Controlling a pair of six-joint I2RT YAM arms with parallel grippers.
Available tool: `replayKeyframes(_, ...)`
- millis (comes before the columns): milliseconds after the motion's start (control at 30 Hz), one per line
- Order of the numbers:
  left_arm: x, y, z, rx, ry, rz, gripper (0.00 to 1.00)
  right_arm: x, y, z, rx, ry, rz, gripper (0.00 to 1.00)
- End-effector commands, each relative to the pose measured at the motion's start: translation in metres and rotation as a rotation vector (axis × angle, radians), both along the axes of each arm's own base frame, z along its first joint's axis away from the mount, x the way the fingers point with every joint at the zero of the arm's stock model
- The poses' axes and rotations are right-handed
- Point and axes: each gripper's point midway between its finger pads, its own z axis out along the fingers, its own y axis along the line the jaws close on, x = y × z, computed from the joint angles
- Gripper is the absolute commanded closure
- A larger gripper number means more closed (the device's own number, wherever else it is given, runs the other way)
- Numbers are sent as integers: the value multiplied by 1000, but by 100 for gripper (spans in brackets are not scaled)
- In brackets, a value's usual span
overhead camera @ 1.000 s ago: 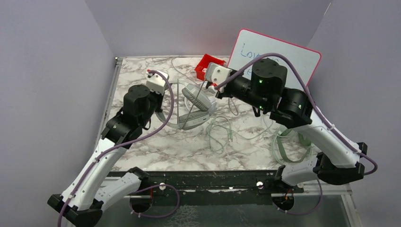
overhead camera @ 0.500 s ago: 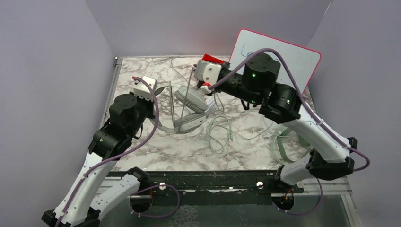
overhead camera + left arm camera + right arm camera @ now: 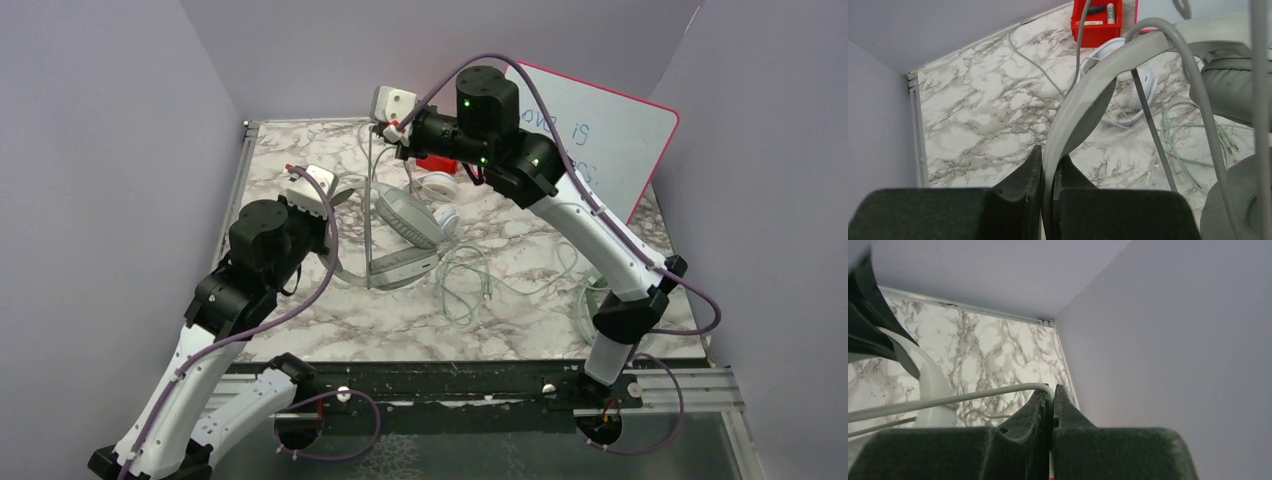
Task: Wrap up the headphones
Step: Wrap the headphones cable around the headphones.
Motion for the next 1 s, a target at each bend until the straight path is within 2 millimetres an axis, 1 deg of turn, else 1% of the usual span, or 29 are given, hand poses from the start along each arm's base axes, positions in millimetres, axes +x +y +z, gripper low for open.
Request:
replayKeyframes(0,-20,-9,3,13,-13,-121,100,14,-16,60,191,-86,46,100)
replayKeyframes(100,-25,-10,17,-15,-54,-140,100,20,-10,43,184,-26,90,97)
replayKeyframes(233,-36,-9,46,-70,-139,-166,100,34,-14,21,202,88,179,95)
replayKeyframes(300,-43,-17,57,-98,-155,-221,100,30,-6,10,184,143,242,94)
replayKeyframes(333,-46,-20,61,-109,-157,-239,100,23,-2,5,173,173,290,94)
replayKeyframes(400,-48,-25,70,-135,-164,-259,100,17,6,-6,164,235,348,93)
replayKeyframes(533,-55,-28,101,-200,-232,-287,100,9,17,-29,159,336,429,92)
replayKeyframes(567,-55,-28,109,-216,-247,-283,100,9,19,-39,159,376,438,92)
replayKeyframes(733,-45,-20,147,-335,-264,-183,100,2,28,-69,185,560,490,91)
replayKeyframes(800,-42,-20,159,-384,-259,-155,100,1,33,-74,208,620,510,89)
replayKeyframes(867,-42,-22,168,-427,-264,-155,100,0,37,-79,229,712,519,86)
replayKeyframes(967,-44,-25,180,-477,-265,-170,100,-4,40,-85,246,791,553,81)
